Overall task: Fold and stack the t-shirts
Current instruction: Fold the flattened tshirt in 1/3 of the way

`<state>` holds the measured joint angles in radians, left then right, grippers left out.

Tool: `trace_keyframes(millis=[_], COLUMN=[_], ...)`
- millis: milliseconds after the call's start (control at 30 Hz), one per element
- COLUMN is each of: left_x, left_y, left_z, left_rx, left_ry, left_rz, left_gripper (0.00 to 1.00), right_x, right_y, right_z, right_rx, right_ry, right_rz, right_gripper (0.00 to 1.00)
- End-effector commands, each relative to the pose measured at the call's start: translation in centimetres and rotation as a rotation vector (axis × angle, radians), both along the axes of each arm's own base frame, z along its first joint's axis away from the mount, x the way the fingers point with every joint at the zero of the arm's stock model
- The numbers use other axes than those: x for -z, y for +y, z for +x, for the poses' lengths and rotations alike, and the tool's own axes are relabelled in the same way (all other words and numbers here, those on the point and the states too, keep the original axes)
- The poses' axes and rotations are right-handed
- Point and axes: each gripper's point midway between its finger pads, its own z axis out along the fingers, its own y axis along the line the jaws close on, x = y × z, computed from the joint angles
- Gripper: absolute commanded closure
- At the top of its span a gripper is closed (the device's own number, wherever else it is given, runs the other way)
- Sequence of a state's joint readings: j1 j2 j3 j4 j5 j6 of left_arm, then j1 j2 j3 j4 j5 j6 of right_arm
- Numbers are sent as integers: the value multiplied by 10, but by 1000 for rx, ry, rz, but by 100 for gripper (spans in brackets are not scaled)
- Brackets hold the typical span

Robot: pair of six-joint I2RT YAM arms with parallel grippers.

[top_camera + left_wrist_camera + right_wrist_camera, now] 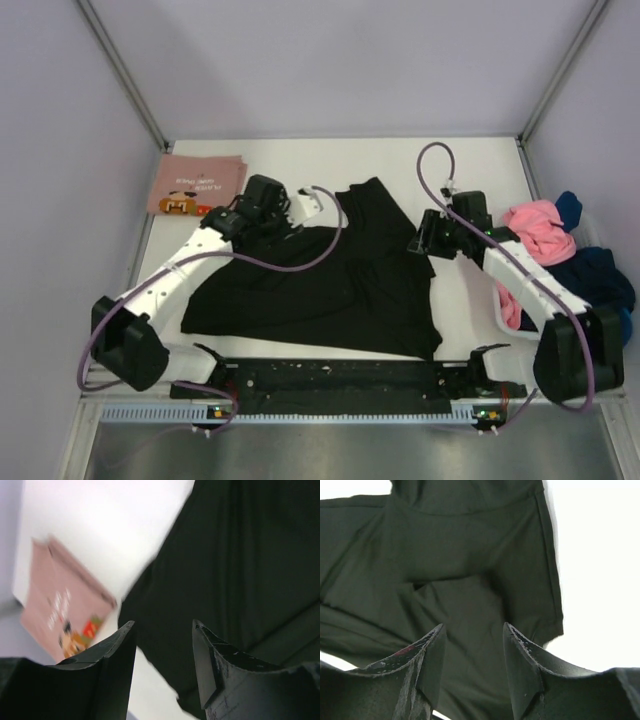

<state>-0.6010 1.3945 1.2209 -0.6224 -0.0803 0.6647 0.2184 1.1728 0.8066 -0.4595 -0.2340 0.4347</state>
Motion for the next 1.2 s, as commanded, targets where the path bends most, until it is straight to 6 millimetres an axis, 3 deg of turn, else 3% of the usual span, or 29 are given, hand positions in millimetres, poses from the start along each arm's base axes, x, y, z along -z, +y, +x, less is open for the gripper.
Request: trace_keyframes(millis=[0, 133, 267, 367, 467, 533, 667, 767, 867, 933, 1067, 1167], left_x=[43, 62, 85, 107, 131, 144, 168, 174, 152, 128, 95, 93], left_y=[89, 167, 220, 251, 279, 289, 294, 291, 291, 291, 271, 242], left_z=[-29, -43, -55, -68, -77, -83, -93, -96, -89, -84, -94, -115], left_rx=[-202, -358, -515, -615, -709, -756, -803, -830, -834, -807, -654, -482], left_ry=[159, 189, 231, 287, 317, 334, 359, 364, 308, 247, 228, 281], left_rz=[84, 113, 135, 132, 164, 165, 168, 147, 125, 121, 92, 48], left_gripper=[47, 46, 44, 41, 41, 41, 46, 48, 48, 48, 45, 44], right_x=[11, 37, 71, 89, 92, 90, 84, 83, 67, 42, 6, 6], right_y=[12, 29, 29, 30, 25, 14, 5, 7, 5, -10, -38, -26], right_z=[40, 50, 55, 56, 59, 63, 75, 82, 84, 81, 38, -20], right_rx=[-97, -171, -192, -211, -192, -143, -111, -115, -103, -24, 120, 83], right_ry=[-38, -9, 53, 93, 95, 83, 62, 65, 64, 35, 60, 157], right_rz=[-65, -122, -188, -198, -226, -269, -286, -289, -307, -351, -398, -316], right_gripper=[50, 46, 50, 71, 95, 100, 100, 100, 73, 57, 45, 36])
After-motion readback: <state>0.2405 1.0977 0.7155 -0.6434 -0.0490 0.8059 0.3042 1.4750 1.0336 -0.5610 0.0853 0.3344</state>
